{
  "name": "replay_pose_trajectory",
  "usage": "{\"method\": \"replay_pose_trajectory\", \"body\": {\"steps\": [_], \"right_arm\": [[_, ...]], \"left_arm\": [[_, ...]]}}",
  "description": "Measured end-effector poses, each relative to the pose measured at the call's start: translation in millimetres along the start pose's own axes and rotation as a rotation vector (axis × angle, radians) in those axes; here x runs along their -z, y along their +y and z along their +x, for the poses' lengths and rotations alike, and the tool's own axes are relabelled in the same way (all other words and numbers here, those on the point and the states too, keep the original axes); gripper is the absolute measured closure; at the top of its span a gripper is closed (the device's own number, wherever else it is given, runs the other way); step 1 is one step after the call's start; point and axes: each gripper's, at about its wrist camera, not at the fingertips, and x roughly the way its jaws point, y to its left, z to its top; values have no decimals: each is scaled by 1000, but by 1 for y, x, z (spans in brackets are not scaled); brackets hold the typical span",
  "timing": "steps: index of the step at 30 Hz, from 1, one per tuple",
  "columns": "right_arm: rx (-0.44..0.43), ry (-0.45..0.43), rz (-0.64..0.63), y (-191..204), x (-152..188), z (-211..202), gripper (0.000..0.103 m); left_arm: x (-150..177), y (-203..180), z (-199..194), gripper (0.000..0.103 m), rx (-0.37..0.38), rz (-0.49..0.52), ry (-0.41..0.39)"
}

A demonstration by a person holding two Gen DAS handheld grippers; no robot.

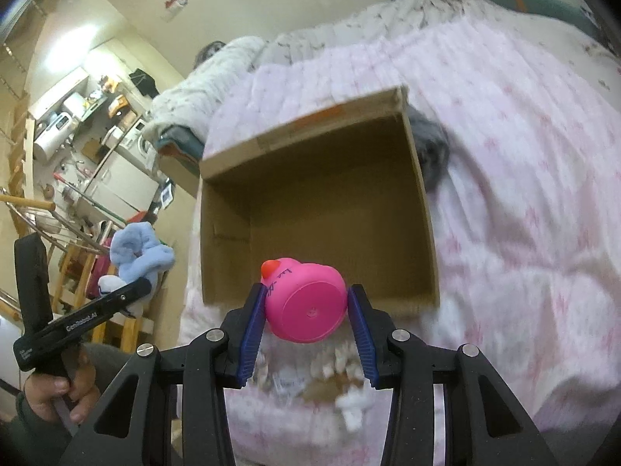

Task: Organize soft objects
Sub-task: 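Carry both items into the cardboard box and open both grippers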

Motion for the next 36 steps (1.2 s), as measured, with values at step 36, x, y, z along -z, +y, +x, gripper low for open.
{"method": "replay_pose_trajectory", "body": {"steps": [36], "right_arm": [[177,203,-13,-31,2,119,58]], "left_arm": [[11,-29,117,65,13,69,110]]}}
